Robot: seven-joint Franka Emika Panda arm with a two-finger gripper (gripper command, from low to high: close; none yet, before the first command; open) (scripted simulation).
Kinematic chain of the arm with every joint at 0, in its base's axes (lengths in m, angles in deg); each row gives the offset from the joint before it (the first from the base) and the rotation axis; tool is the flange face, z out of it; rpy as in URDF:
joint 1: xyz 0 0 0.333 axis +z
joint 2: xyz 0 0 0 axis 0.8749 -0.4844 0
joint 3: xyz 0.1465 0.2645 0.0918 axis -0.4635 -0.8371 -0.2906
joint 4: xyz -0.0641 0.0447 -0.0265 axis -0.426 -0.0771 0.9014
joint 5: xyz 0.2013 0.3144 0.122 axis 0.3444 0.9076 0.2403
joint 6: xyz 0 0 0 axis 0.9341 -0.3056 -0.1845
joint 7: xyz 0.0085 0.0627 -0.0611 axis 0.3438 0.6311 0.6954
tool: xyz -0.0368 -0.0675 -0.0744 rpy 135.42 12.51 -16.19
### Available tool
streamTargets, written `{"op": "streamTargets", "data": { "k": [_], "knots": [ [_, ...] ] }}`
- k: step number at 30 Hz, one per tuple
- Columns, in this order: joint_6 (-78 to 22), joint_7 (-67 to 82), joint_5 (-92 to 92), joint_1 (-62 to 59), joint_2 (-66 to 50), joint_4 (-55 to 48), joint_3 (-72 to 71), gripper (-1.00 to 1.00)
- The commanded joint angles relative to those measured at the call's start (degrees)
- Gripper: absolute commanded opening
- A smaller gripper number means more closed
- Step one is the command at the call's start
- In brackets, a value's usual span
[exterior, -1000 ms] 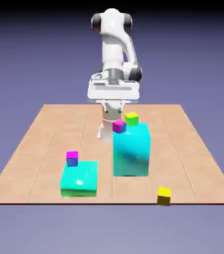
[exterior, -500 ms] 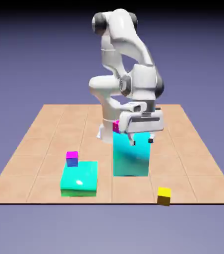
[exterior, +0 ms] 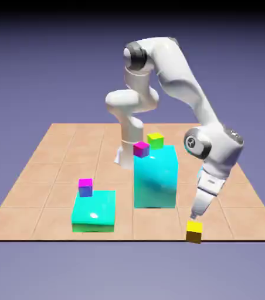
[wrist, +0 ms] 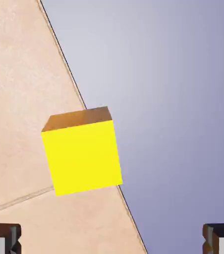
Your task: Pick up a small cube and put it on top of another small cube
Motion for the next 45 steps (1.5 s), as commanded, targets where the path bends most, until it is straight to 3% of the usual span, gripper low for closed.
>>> {"op": "streamTargets", "data": {
  "k": [1, 3, 6, 7, 11, 45],
  "knots": [
    [-1.69, 0.88, -0.84, 0.57, -2.08, -1.76, -0.31, 0.0],
    [-2.82, 1.48, -1.4, 0.94, -3.47, -2.95, -0.52, 0.0],
    [4.31, -0.55, -4.17, 0.56, -9.21, -1.5, 1.47, 0.0],
    [4.31, -0.55, -4.17, 0.56, -9.21, -1.5, 1.47, -1.0],
    [-2.94, 1.36, -1.28, 0.91, -3.19, -2.77, -0.52, -1.0],
    [-35.63, -23.42, 29.31, -8.14, 66.37, 37.59, -0.3, -1.0]
  ]
}}
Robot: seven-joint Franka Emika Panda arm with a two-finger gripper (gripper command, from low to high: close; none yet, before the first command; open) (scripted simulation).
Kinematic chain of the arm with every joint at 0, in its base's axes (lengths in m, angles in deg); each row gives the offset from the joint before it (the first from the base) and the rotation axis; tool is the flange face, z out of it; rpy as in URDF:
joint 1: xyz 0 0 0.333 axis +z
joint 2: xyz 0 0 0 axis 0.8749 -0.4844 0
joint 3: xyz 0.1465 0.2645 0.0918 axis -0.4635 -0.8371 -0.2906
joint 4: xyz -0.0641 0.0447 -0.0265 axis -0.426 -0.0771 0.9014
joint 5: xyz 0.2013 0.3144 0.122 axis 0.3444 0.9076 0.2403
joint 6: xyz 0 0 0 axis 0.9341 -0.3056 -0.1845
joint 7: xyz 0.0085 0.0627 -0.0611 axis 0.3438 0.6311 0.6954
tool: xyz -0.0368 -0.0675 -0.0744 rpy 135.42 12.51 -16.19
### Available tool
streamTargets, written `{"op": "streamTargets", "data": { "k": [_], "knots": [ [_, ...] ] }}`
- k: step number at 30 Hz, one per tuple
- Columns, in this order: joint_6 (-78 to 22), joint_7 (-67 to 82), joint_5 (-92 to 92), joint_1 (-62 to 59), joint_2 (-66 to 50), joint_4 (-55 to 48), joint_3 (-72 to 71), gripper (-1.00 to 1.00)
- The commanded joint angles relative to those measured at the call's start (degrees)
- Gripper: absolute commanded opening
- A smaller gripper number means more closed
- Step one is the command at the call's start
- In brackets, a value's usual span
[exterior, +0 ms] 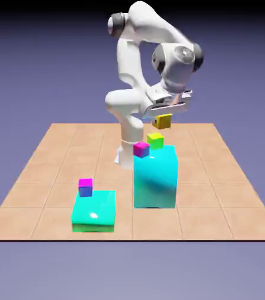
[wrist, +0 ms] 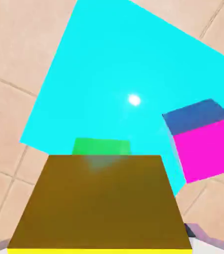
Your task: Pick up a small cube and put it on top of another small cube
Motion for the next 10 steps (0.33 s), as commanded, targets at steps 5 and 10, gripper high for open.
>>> {"op": "streamTargets", "data": {
  "k": [5, 10],
  "knots": [
    [7.37, 0.08, 0.44, 0.36, 0.92, 8.3, -0.37, -1.0],
    [7.62, 0.08, 0.46, 0.37, 0.96, 8.58, -0.38, 1.0]
  ]
}}
